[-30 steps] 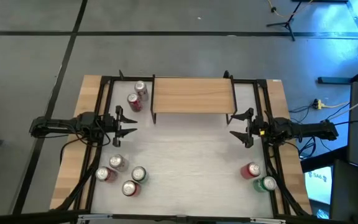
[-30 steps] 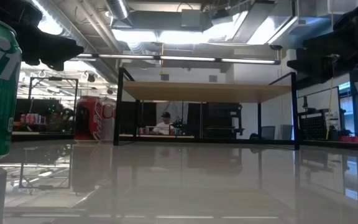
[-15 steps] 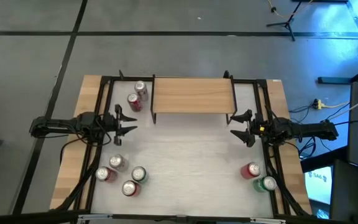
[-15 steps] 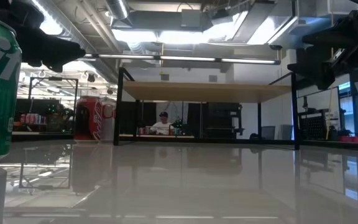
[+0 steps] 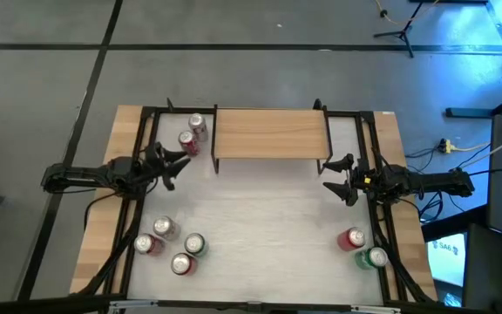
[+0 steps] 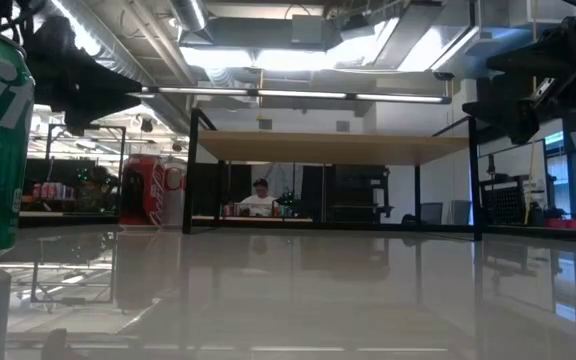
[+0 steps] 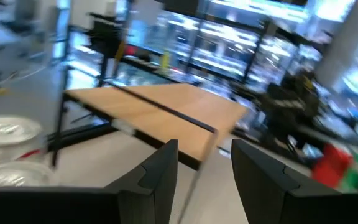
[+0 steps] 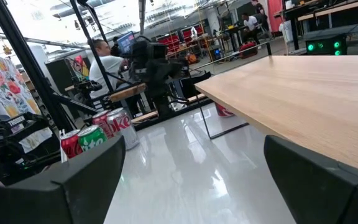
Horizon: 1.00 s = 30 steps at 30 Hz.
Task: Place canned beverage on shelf
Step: Put the top red-silver soda can on the shelf
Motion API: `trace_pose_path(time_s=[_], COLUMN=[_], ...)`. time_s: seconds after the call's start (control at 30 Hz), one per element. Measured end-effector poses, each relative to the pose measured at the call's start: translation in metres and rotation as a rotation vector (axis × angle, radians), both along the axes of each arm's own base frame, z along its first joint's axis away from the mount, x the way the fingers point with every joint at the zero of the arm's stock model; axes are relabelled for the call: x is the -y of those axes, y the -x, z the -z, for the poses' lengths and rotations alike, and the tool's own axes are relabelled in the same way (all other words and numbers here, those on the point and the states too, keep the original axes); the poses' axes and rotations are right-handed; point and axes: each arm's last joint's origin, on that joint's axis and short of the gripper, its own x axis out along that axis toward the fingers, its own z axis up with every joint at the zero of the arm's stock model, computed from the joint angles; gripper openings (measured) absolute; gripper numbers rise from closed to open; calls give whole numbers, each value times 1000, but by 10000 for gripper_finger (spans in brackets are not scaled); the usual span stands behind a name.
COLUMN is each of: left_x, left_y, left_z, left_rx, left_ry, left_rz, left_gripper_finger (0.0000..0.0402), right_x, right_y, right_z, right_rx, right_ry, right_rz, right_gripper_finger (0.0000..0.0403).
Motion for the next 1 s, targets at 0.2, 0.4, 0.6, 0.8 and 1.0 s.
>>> trace_pose_path(time_s=[0.2, 0.4, 0.6, 0.8, 1.0], left_x=[-1, 0, -1, -3, -4], left_y=[0, 0, -1, -4, -9], left_z=[0, 0, 1, 6, 14], left_rx=[27, 39, 60, 59, 59], left_ry=[48, 71, 142, 233, 367], left_rz=[-17, -11, -22, -117, -156], left_gripper_finger=[143, 143, 147, 193, 245], right_x=[0, 0, 0, 0, 0], right_y=[0, 0, 0, 0, 0], right_z=[0, 0, 0, 0, 0], right_rx=[0, 0, 0, 0, 0], right_ry=[0, 0, 0, 0, 0], right_rz=[0, 1, 0, 0, 0], right_gripper_finger=[381, 381, 381, 381, 381])
